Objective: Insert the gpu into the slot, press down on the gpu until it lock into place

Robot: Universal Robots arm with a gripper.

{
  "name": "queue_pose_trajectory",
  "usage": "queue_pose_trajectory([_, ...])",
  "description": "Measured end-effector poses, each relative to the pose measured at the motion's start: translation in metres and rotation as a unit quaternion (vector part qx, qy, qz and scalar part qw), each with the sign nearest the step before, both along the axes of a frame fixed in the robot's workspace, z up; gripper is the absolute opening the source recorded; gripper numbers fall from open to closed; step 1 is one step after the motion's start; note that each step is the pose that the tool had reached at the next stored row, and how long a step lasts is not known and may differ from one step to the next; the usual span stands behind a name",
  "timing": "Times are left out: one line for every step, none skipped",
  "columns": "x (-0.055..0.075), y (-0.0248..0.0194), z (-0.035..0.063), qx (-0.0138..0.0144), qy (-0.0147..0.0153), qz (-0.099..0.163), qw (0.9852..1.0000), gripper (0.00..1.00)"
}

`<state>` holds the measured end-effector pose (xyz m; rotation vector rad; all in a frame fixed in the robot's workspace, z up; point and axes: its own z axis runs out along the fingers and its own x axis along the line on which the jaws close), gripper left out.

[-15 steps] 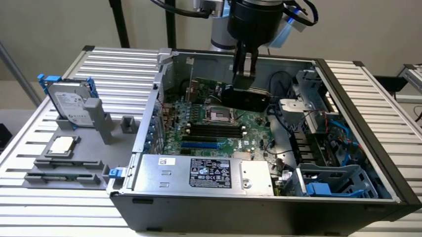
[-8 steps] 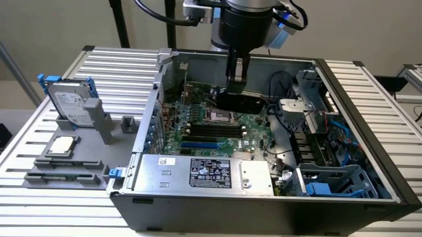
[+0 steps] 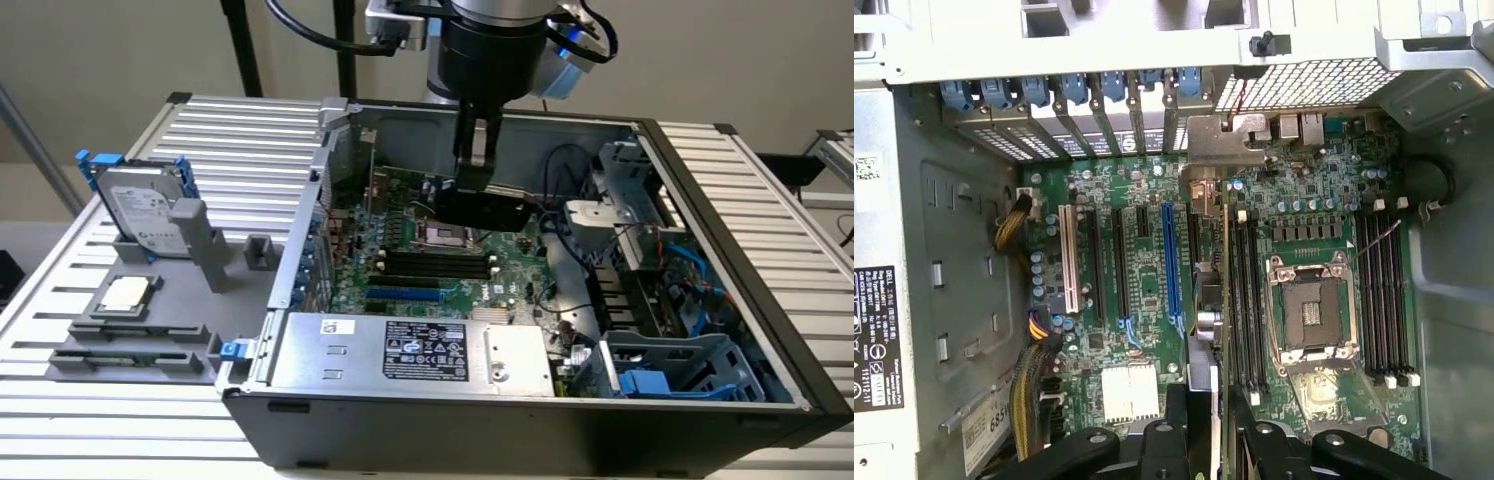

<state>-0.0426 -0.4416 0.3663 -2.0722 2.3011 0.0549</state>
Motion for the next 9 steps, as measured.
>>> queue_pose_trajectory([0.0000, 0.0000, 0.0000, 0.0000, 0.0000, 0.000, 1.0000, 0.26])
queue_pose_trajectory([0.0000, 0.0000, 0.0000, 0.0000, 0.0000, 0.000, 1.0000, 0.26])
queue_pose_trajectory([0.0000, 0.0000, 0.0000, 0.0000, 0.0000, 0.000, 1.0000, 0.26])
queue_pose_trajectory([0.0000, 0.0000, 0.0000, 0.0000, 0.0000, 0.000, 1.0000, 0.26])
queue_pose_trajectory([0.0000, 0.0000, 0.0000, 0.0000, 0.0000, 0.000, 1.0000, 0.26])
queue_pose_trajectory([0.0000, 0.0000, 0.0000, 0.0000, 0.0000, 0.000, 1.0000, 0.26])
queue_pose_trajectory([0.0000, 0.0000, 0.0000, 0.0000, 0.0000, 0.000, 1.0000, 0.26])
queue_pose_trajectory([0.0000, 0.0000, 0.0000, 0.0000, 0.0000, 0.000, 1.0000, 0.26])
queue_pose_trajectory([-0.0005, 0.0000, -0.0001, 0.0000, 0.0000, 0.000, 1.0000, 0.26])
